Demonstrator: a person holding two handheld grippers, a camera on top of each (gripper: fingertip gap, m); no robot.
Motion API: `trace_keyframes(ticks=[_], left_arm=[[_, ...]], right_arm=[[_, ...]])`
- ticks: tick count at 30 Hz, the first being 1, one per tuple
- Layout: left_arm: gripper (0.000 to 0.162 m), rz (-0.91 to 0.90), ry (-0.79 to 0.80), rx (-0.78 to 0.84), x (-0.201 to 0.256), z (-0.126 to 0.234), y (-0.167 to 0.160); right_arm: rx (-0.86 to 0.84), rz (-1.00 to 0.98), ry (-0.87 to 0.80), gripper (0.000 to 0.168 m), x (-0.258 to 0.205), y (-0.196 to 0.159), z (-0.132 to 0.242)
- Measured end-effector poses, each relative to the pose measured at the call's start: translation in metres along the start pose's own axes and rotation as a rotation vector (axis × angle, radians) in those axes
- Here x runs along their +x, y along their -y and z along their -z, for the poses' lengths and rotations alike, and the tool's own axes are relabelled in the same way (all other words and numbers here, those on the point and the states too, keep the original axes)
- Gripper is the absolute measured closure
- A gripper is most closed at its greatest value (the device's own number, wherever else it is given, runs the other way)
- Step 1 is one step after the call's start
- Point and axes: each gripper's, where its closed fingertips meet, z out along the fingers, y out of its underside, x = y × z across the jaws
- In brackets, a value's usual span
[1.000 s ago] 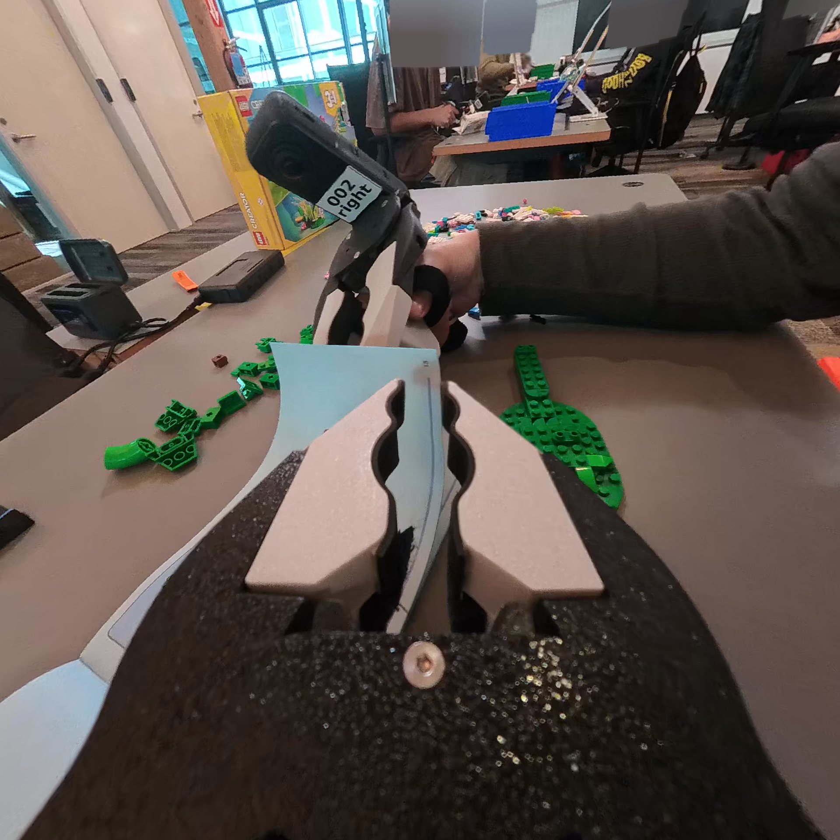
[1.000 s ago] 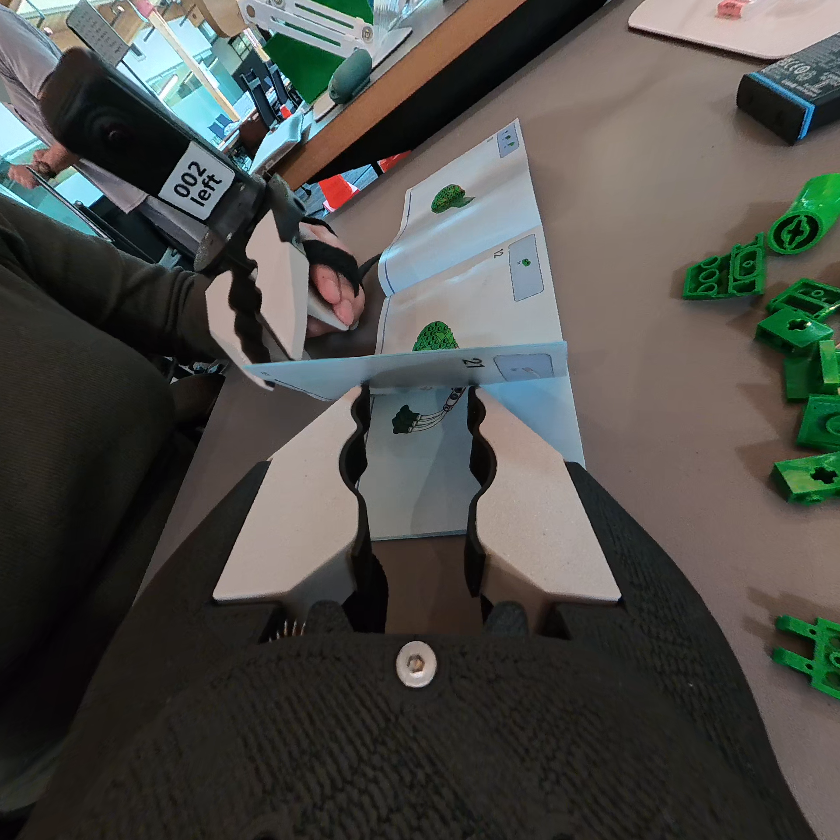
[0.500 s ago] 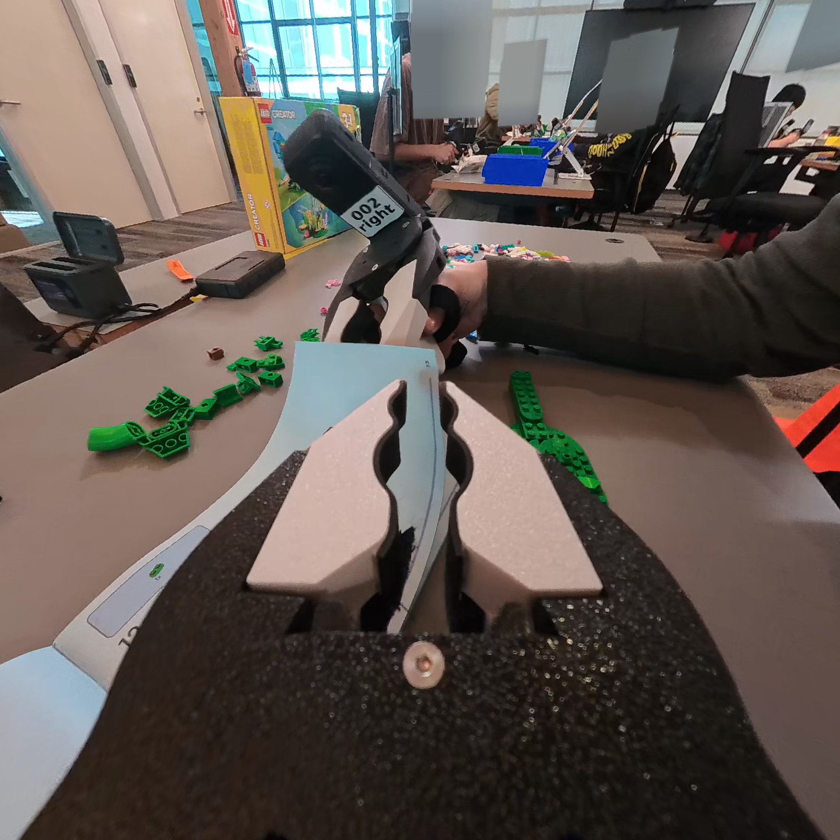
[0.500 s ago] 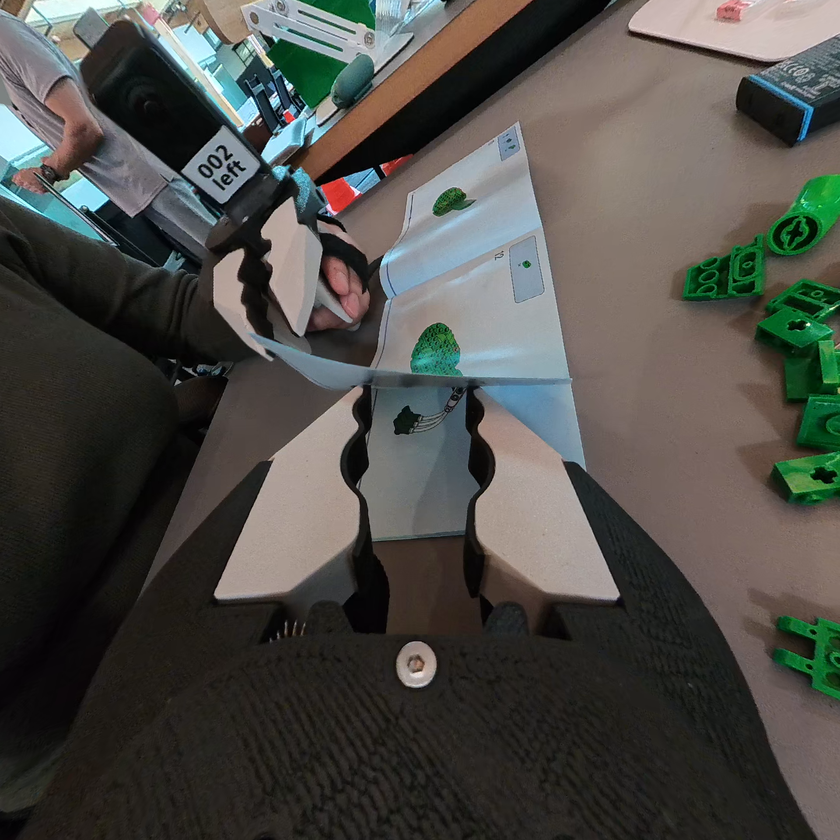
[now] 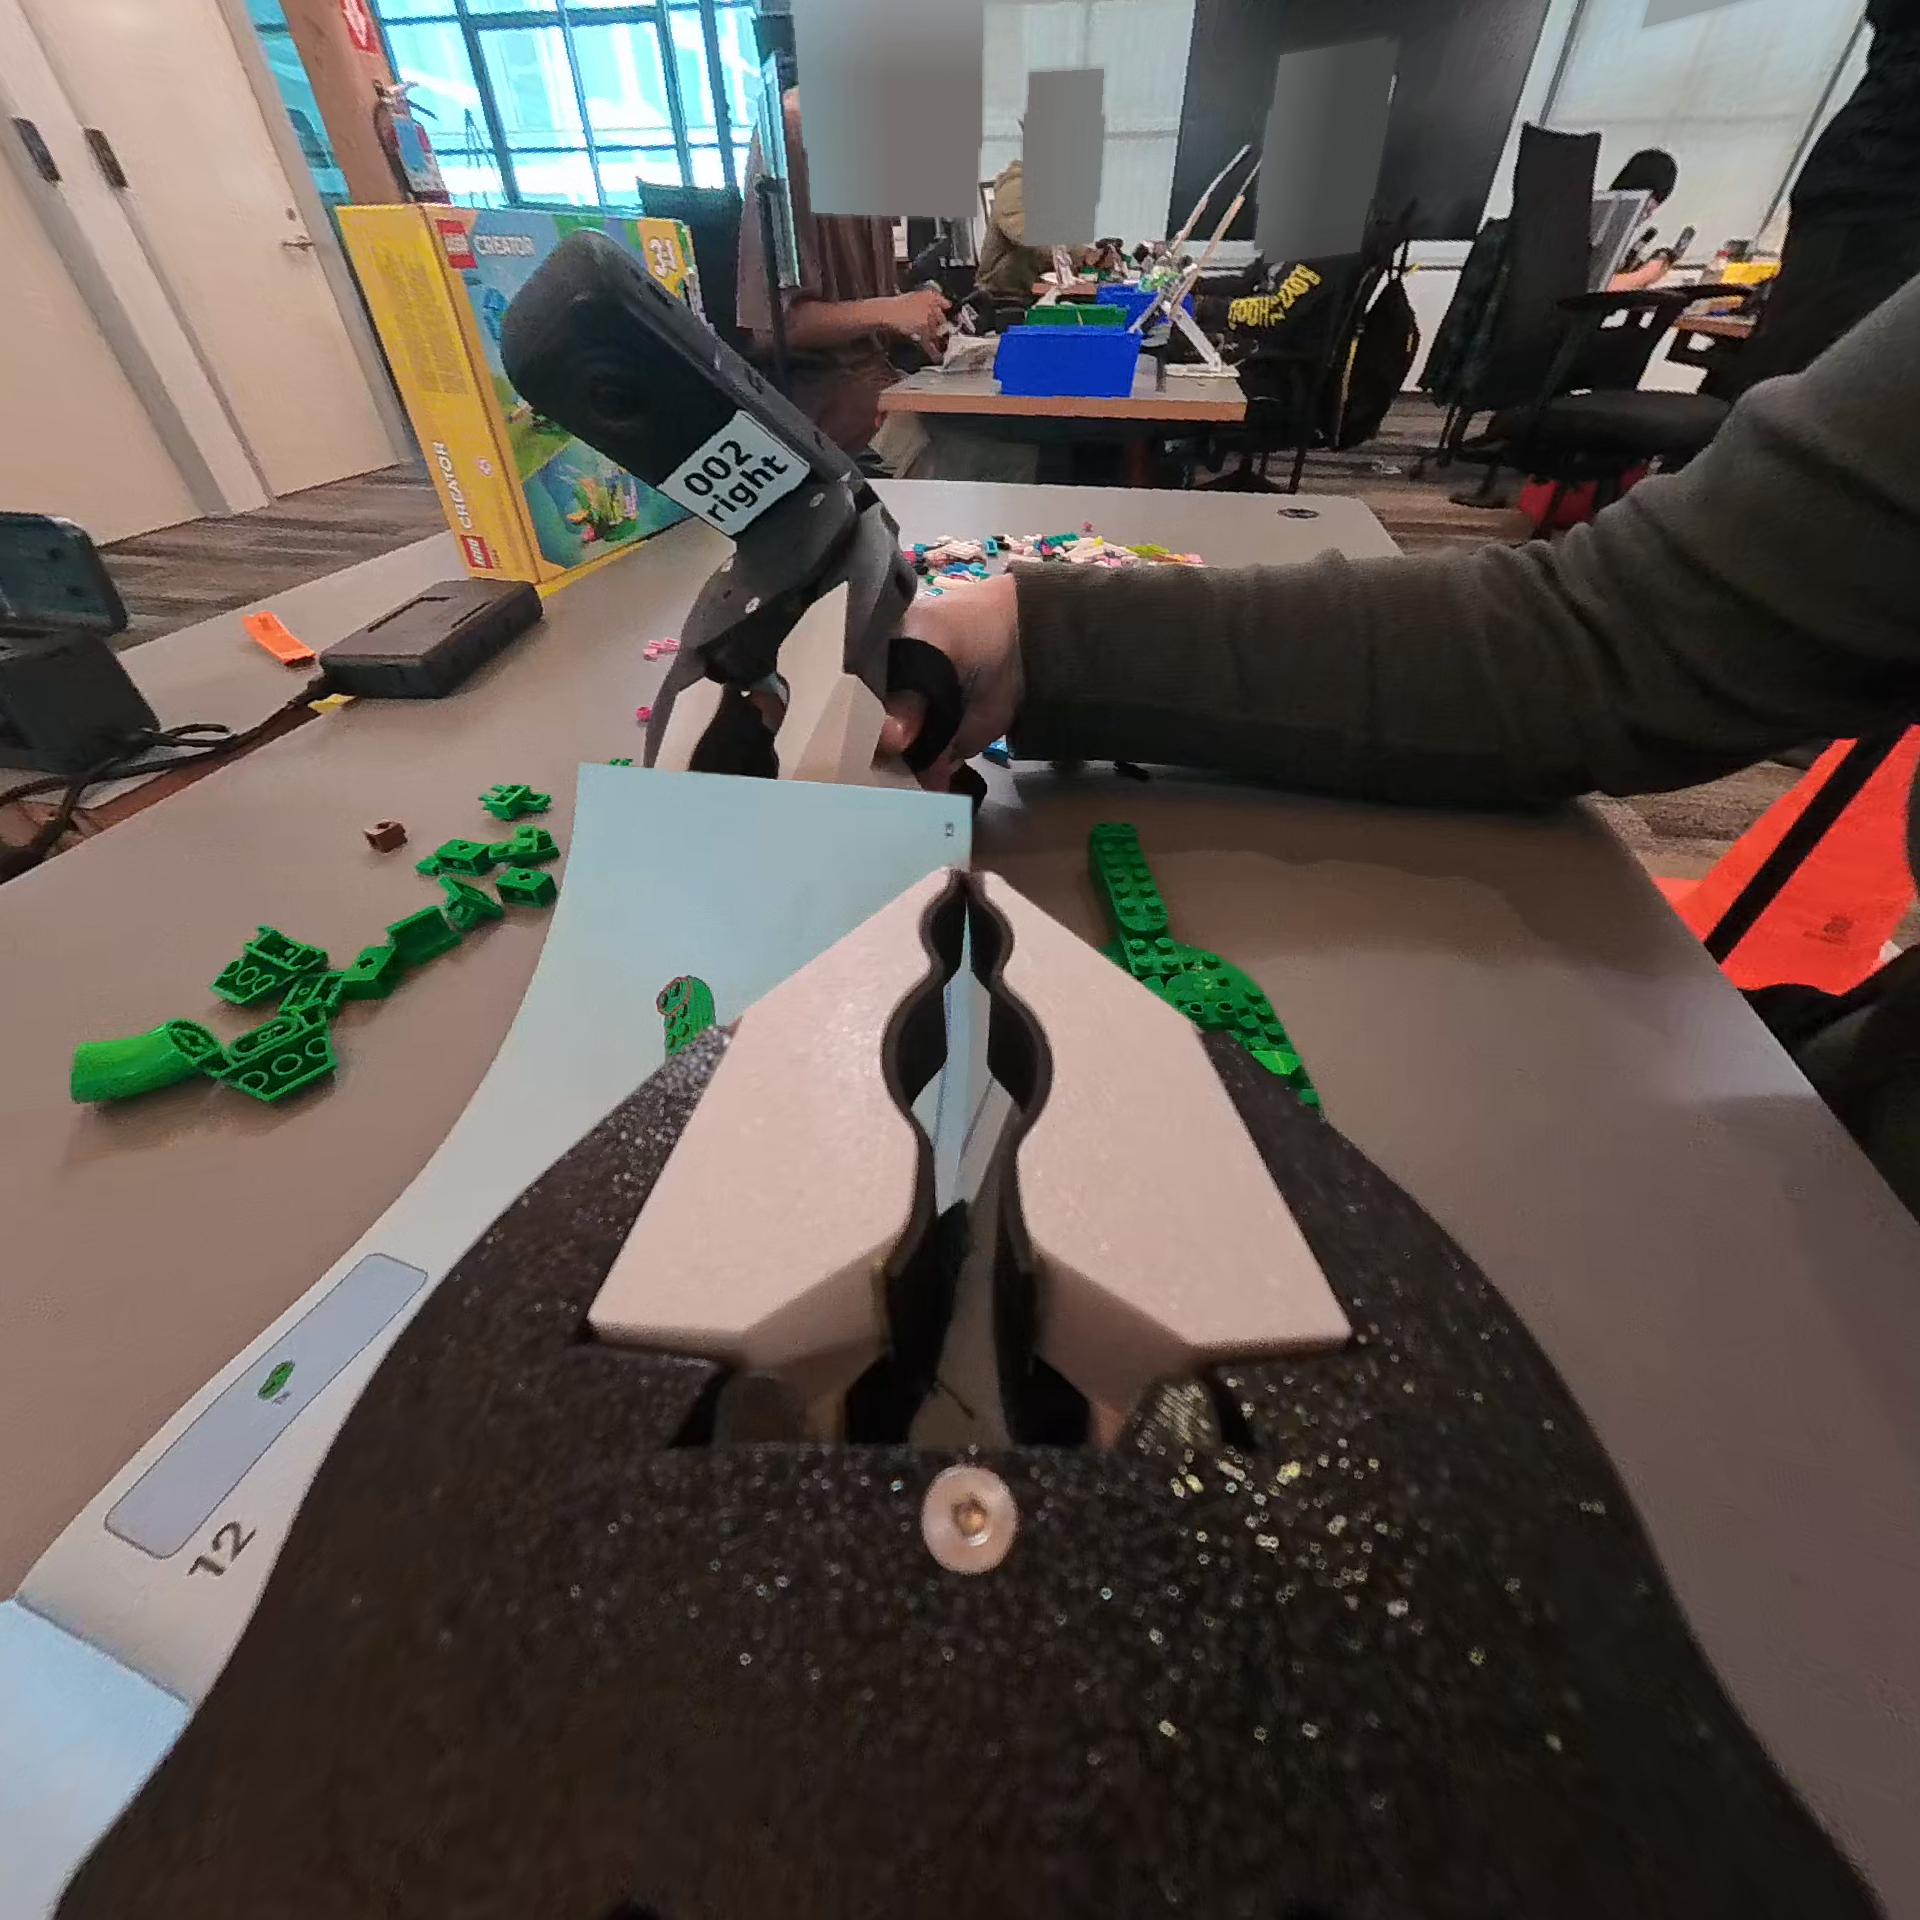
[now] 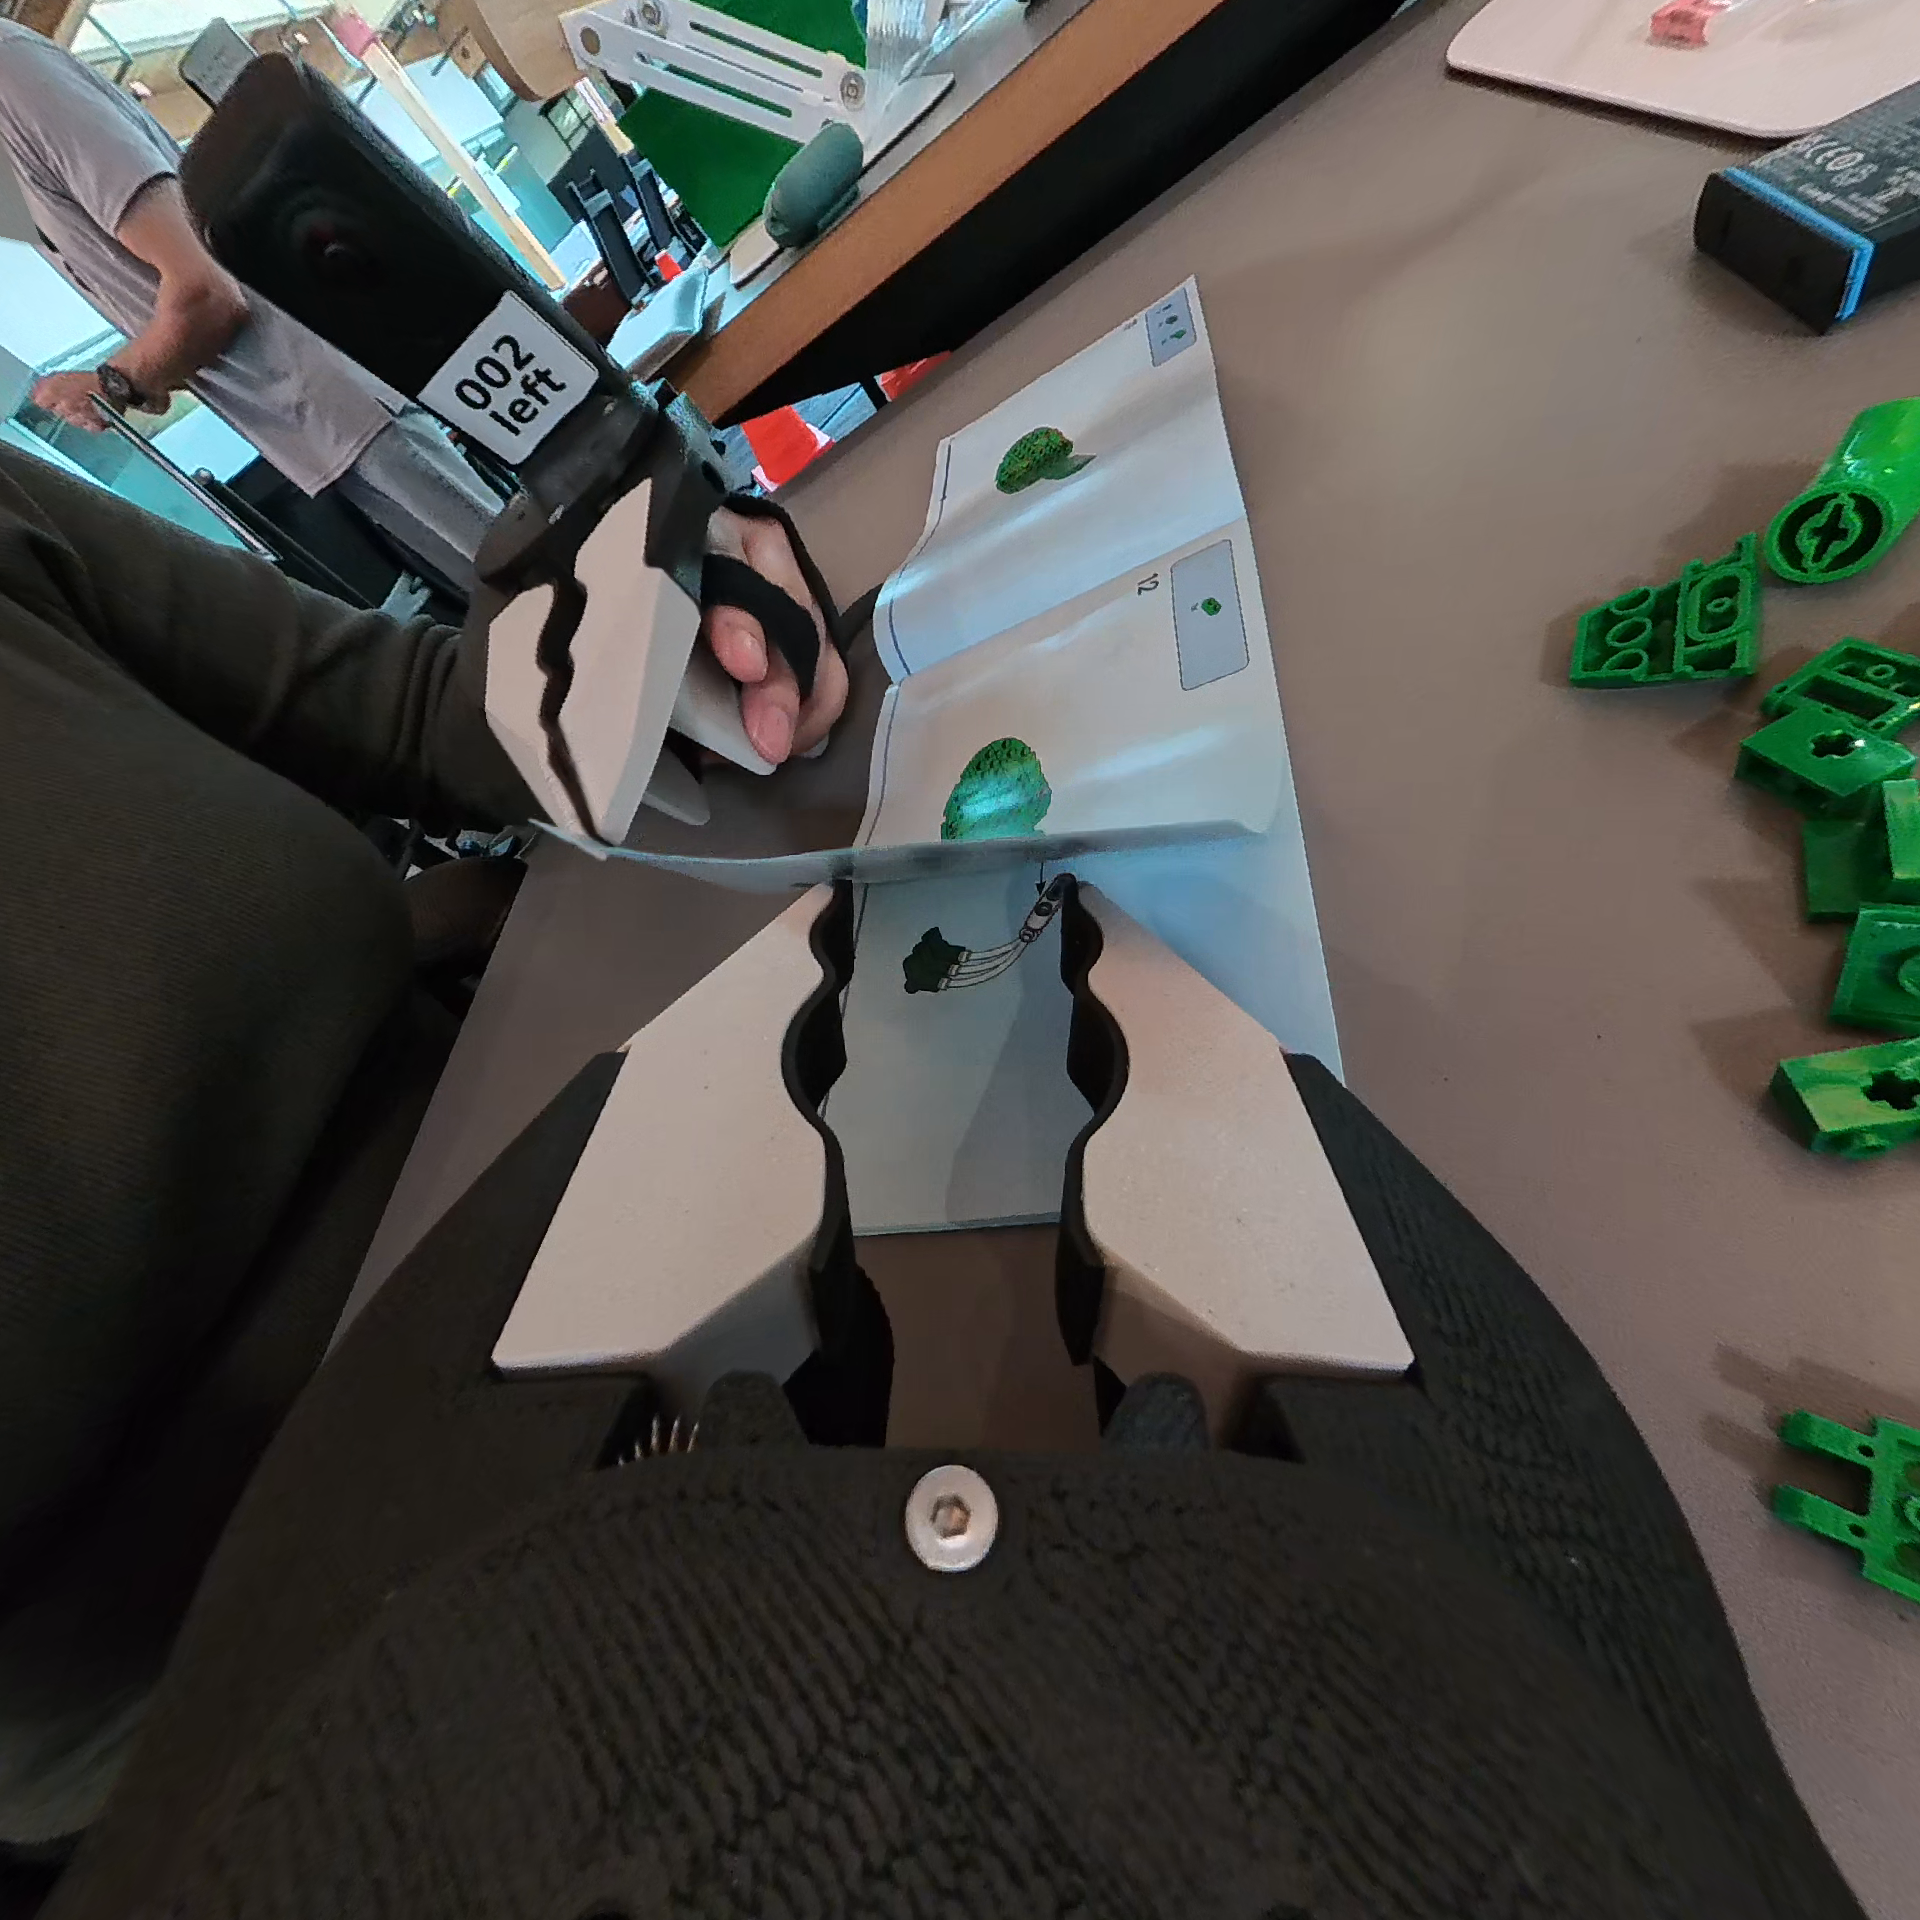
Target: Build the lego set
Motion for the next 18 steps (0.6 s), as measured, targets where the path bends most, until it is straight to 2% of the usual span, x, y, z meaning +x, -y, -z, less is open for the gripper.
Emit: trace_keyframes(ticks=[18], left_arm=[[0.162, -0.020, -0.050, -0.016, 0.0083, -0.0014, -0.0022]], right_arm=[[-0.005, 0.005, 0.009, 0.131, -0.0017, -0.0007, -0.0004]])
